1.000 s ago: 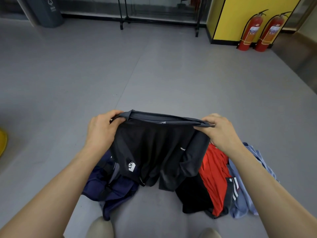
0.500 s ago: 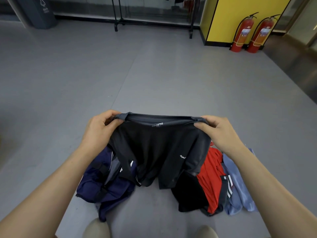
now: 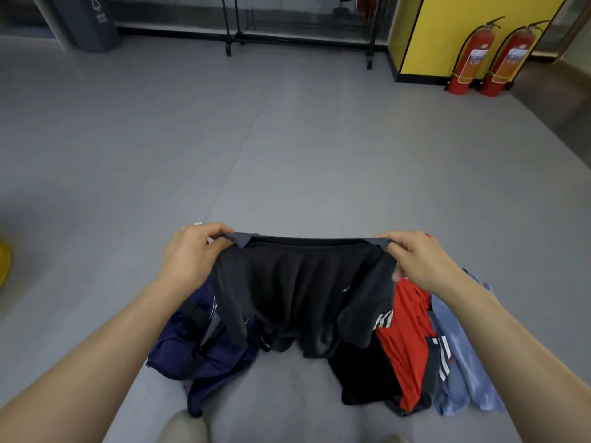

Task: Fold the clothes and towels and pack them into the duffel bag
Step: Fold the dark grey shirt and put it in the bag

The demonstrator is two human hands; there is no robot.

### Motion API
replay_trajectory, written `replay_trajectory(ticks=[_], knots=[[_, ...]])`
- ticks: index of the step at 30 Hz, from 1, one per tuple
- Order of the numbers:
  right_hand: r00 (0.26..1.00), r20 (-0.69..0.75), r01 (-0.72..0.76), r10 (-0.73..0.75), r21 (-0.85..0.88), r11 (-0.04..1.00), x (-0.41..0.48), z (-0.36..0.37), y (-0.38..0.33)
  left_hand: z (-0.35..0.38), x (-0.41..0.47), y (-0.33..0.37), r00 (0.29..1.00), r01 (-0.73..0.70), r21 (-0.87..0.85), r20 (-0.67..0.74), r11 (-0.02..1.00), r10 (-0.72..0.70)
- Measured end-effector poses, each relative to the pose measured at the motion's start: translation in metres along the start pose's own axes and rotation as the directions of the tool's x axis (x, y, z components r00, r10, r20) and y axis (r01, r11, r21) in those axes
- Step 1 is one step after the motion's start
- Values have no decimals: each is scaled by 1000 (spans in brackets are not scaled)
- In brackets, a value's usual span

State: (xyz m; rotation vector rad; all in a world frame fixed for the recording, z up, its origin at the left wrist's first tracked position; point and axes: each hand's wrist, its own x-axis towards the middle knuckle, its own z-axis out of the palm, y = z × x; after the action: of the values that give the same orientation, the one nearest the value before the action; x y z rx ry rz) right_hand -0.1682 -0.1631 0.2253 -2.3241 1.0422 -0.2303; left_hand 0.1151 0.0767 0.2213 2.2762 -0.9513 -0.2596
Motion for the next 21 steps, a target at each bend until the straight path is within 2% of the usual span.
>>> replay_trajectory(ticks=[2,3,5,6,7,10,13,15,18,21], knots=[[996,-28,-82,88,159,984,18,10,-2,8,20,-2,999,23,-51,32,998,-21],[995,-72,-60,74,171,983,28,12,-3,11,33,0,997,71,-166,47,984,-64],[986,-165,29,-15,85,996,54,9,-8,8,65,9,978,206,-412,104,888,-179],[974,-222,61,-52,33,998,66,0,-15,4,81,16,976,218,-486,115,846,-185],[954,-289,79,-73,7,997,79,-13,-24,-1,100,24,985,171,-500,97,849,-142],[870,-468,189,-153,31,981,110,-60,-53,-27,145,57,994,-85,-446,-96,891,47],[766,-589,297,-259,-33,954,109,-98,-70,-53,159,87,929,-284,-315,-324,906,178],[724,-593,355,-352,-116,927,94,-112,-69,-58,152,92,874,-363,-235,-423,902,241],[704,-562,374,-435,-227,899,62,-108,-47,-45,123,81,826,-412,-102,-461,905,324],[715,-503,353,-487,-341,871,30,-74,-6,-13,82,46,818,-452,-1,-398,892,415]])
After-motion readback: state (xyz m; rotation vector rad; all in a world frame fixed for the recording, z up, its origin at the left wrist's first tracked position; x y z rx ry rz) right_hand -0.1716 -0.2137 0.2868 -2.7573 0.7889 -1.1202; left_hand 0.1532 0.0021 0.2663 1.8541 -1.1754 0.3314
